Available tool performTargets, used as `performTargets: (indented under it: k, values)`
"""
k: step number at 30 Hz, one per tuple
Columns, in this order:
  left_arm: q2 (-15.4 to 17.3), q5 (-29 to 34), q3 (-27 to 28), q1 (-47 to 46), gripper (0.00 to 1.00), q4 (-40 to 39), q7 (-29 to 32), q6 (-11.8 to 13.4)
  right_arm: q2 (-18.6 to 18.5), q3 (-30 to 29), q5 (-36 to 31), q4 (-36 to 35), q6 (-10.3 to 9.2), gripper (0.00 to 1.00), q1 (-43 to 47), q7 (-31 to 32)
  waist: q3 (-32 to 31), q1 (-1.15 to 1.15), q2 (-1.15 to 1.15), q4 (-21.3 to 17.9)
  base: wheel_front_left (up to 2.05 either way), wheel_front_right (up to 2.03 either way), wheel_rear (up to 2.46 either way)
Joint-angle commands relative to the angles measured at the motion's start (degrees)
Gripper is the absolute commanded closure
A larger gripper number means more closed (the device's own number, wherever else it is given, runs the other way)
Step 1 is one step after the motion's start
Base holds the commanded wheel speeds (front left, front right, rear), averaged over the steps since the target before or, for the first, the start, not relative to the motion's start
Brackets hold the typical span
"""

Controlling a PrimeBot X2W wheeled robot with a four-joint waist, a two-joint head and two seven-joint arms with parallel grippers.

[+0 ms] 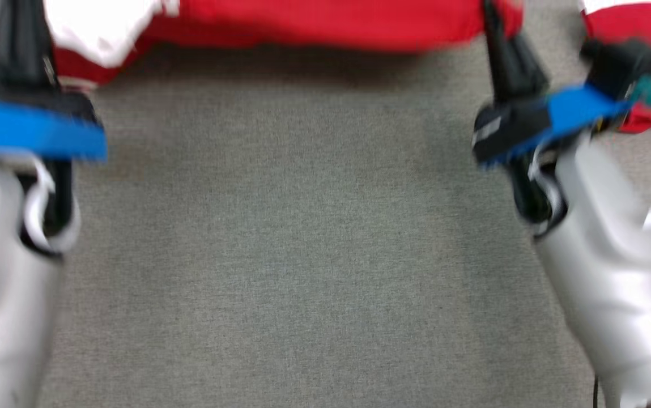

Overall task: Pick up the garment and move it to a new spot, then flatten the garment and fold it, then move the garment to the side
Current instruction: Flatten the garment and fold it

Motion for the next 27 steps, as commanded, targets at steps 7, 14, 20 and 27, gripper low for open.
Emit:
performTargets:
  k: [7, 14, 20, 27]
  values:
    - [-4.0, 1.4, 5.0, 22.1, 1.00, -10.5, -0.2, 2.5, -1.7, 1.0, 1.0, -5.0, 0.03, 1.00, 16.7, -0.2, -6.1, 0.01, 0.00, 0.4, 0.00, 0.00, 0.00]
    - [-6.8, 2.6, 5.5, 35.8, 1.00, -14.6, -0.3, 4.0, -3.9, 1.9, 2.3, -6.1, 0.03, 1.00, 25.9, -0.2, -10.0, 0.01, 0.00, 1.1, 0.00, 0.00, 0.00]
    - [-9.0, 3.0, 4.9, 46.8, 1.00, -17.2, -0.3, 6.0, -5.8, 3.4, 2.2, -7.8, 0.03, 1.00, 35.1, 0.1, -14.6, 0.01, 0.00, 2.0, 0.00, 0.00, 0.00]
    - [-8.6, 4.2, 2.8, 55.7, 1.00, -20.9, 1.0, 7.9, -6.7, 1.9, 2.0, -13.7, 0.03, 1.00, 47.0, 2.7, -18.2, 0.01, 0.00, 3.2, 0.00, 0.00, 0.00]
